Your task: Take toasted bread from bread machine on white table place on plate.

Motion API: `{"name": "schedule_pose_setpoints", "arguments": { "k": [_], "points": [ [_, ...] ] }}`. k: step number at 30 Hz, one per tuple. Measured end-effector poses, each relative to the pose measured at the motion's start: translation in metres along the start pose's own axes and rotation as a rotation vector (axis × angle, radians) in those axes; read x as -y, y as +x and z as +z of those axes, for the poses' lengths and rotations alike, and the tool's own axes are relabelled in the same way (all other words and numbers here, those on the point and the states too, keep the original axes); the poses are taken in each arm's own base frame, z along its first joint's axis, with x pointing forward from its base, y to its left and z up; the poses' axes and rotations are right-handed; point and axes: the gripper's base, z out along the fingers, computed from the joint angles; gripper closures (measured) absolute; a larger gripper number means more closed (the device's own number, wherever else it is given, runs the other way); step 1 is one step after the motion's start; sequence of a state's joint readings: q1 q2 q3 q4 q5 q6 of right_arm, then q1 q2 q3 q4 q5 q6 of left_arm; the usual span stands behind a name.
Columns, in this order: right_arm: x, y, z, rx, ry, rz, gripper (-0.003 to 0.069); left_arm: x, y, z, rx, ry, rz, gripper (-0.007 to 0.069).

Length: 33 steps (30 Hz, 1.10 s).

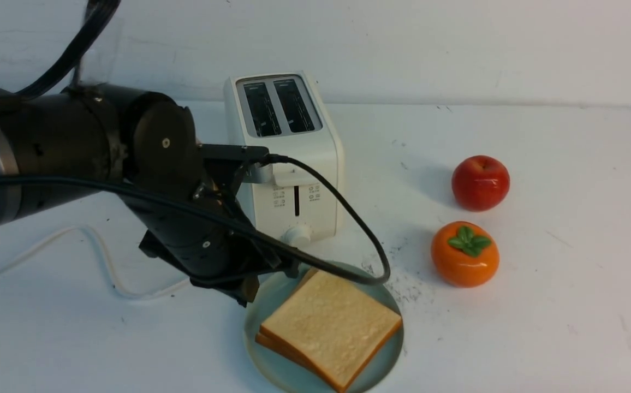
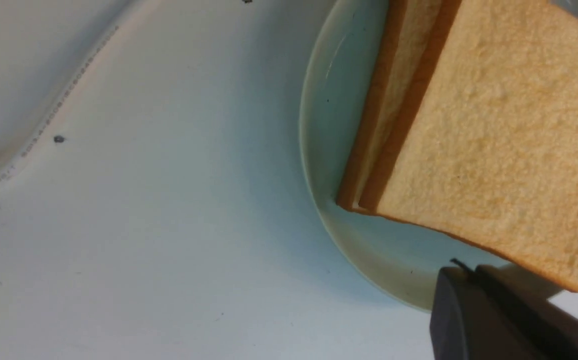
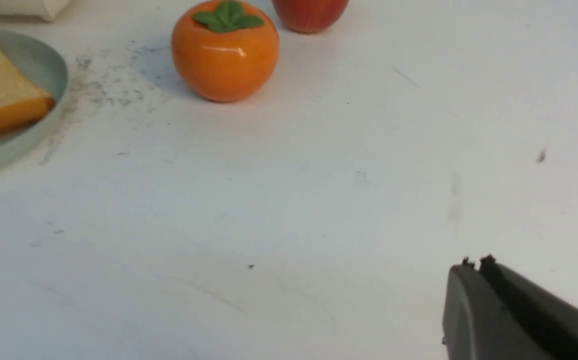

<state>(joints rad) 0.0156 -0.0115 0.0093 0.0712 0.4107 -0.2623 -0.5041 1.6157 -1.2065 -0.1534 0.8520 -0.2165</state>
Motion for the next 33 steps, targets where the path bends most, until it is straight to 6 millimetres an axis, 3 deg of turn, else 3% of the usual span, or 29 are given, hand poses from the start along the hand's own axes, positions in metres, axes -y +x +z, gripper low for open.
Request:
{"name": "schedule_pose_setpoints", "arguments": {
  "k": [6,11,12,17,18,19,20,21,23,25,29,31,33],
  "points": [
    [0.0,0.0,0.0,0.004,-0.02,-0.082,0.0642,-0.001,0.006,-0.004,-0.054,-0.014,0.004,0.0635],
    [0.0,0.0,0.0,0.005,-0.026,-0.089,0.0636,-0.001,0.016,-0.032,-0.063,-0.018,0.019,0.0635],
    [0.0,0.0,0.0,0.005,-0.026,-0.089,0.0636,-0.002,0.022,-0.055,-0.034,-0.026,0.039,0.0635],
    [0.0,0.0,0.0,0.005,-0.026,-0.089,0.0632,-0.012,0.052,-0.119,0.024,-0.095,0.095,0.0635],
    [0.0,0.0,0.0,0.005,-0.026,-0.089,0.0632,-0.012,0.053,-0.122,0.028,-0.094,0.095,0.0635],
    [0.0,0.0,0.0,0.005,-0.026,-0.089,0.063,-0.016,0.065,-0.145,0.092,-0.103,0.104,0.0635],
    [0.0,0.0,0.0,0.005,-0.026,-0.089,0.0628,-0.018,0.073,-0.157,0.127,-0.1,0.105,0.0635],
    [0.0,0.0,0.0,0.005,-0.026,-0.089,0.0628,-0.018,0.073,-0.157,0.126,-0.102,0.105,0.0635],
    [0.0,0.0,0.0,0.005,-0.026,-0.089,0.0626,-0.024,0.099,-0.183,0.21,-0.082,0.09,0.0635],
    [0.0,0.0,0.0,0.005,-0.026,-0.089,0.0626,-0.029,0.12,-0.194,0.256,-0.065,0.065,0.0635],
    [-0.001,0.0,0.0,0.006,-0.028,-0.083,0.0624,-0.041,0.16,-0.204,0.324,-0.036,0.009,0.0635],
    [-0.001,0.0,0.0,0.006,-0.028,-0.073,0.0622,-0.045,0.171,-0.202,0.328,-0.033,-0.003,0.0635],
    [-0.001,-0.001,0.0,0.012,-0.034,-0.02,0.0618,-0.055,0.197,-0.193,0.338,-0.028,-0.025,0.0635]
  ]
}}
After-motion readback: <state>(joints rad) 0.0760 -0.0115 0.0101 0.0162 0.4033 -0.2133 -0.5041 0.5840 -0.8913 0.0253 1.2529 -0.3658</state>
